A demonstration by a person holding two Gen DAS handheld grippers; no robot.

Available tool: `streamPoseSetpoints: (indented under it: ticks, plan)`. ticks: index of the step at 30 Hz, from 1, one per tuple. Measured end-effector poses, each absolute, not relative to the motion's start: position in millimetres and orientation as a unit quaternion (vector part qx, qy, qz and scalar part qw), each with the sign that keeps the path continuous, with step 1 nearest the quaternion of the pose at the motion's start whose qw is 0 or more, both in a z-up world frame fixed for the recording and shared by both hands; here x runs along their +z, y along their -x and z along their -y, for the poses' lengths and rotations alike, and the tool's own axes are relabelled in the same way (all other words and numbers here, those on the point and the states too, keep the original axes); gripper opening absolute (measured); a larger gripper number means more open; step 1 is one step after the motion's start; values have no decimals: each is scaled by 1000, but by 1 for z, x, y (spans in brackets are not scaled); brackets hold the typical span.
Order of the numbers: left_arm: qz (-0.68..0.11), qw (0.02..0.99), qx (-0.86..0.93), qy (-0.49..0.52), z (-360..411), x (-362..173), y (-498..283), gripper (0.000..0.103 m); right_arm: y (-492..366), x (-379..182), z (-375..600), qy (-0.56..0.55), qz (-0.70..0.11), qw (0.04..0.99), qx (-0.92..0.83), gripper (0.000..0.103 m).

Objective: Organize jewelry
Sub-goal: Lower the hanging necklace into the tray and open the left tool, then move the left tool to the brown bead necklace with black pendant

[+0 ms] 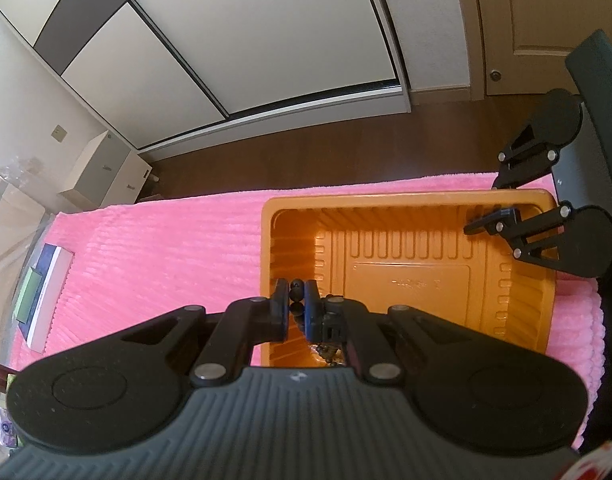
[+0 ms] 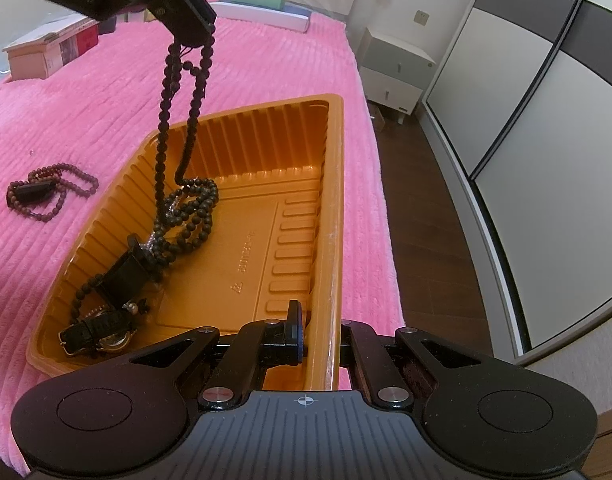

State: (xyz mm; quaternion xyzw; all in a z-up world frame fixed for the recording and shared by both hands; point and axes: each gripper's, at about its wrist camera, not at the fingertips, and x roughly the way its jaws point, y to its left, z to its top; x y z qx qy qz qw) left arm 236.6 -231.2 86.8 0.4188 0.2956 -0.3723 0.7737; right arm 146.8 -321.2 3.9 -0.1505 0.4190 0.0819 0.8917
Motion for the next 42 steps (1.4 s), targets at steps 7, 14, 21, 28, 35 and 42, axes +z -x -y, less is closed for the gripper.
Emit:
streamPoseSetpoints:
  ticks: [7,14,21,28,35,42]
  plan:
    - [-294,778,-369,-415,230,85,-237,11,-147,3,322,151,-419,892,82,4]
    - [-293,793,-358,-397,216,92,-241,11,-146,3,322,151,-419,891,82,4]
    - [-302,818,-335,-358,179,95,-244,14,-146,4,322,151,-420,891,82,4]
    - [-307,852,-295,-306,114,95,-229,22,-146,5,322,154,-420,891,83,4]
    - [-299,900,-221,-229,40,90,-197,36,-146,5,322,150,-419,892,82,4]
    - [-293,934,-124,-166,-15,69,-158,55,-145,5,322,149,-419,892,81,4]
